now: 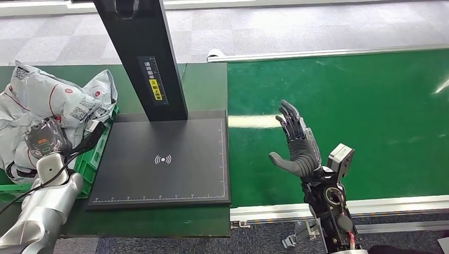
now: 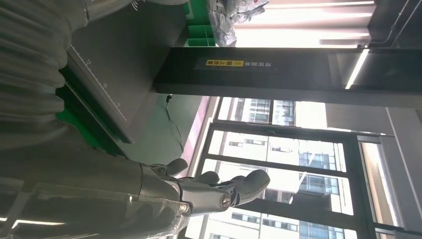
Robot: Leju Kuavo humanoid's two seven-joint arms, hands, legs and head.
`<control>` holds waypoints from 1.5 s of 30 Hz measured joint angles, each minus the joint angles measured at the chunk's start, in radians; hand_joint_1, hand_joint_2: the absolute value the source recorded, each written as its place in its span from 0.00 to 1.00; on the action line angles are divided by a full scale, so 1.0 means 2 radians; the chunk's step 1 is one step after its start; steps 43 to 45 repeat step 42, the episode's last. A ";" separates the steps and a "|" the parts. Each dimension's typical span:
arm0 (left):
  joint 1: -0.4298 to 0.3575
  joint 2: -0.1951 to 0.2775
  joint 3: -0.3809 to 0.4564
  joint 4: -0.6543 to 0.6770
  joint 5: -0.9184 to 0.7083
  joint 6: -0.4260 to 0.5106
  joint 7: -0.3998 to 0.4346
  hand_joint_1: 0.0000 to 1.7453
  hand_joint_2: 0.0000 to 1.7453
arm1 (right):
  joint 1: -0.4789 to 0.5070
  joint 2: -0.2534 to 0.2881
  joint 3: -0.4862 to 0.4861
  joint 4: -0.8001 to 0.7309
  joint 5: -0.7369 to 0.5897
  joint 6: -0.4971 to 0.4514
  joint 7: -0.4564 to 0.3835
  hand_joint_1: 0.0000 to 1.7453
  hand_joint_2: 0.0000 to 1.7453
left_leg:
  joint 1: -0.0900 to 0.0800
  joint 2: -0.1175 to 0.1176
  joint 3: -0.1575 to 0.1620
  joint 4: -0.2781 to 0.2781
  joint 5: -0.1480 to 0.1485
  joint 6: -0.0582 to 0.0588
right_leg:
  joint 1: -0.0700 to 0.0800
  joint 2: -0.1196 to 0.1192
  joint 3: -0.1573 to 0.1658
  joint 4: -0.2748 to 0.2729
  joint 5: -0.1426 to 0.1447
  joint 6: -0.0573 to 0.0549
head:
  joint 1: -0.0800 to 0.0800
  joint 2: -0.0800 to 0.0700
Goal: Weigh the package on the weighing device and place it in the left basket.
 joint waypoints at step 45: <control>0.106 -0.185 0.153 -0.630 0.334 0.002 -0.524 0.00 0.00 | -0.036 0.012 0.022 0.031 -0.030 -0.011 0.008 0.00 1.00 | 0.000 0.000 -0.005 0.001 0.000 0.000 | 0.000 0.001 -0.004 0.000 0.001 0.001 | 0.001 0.000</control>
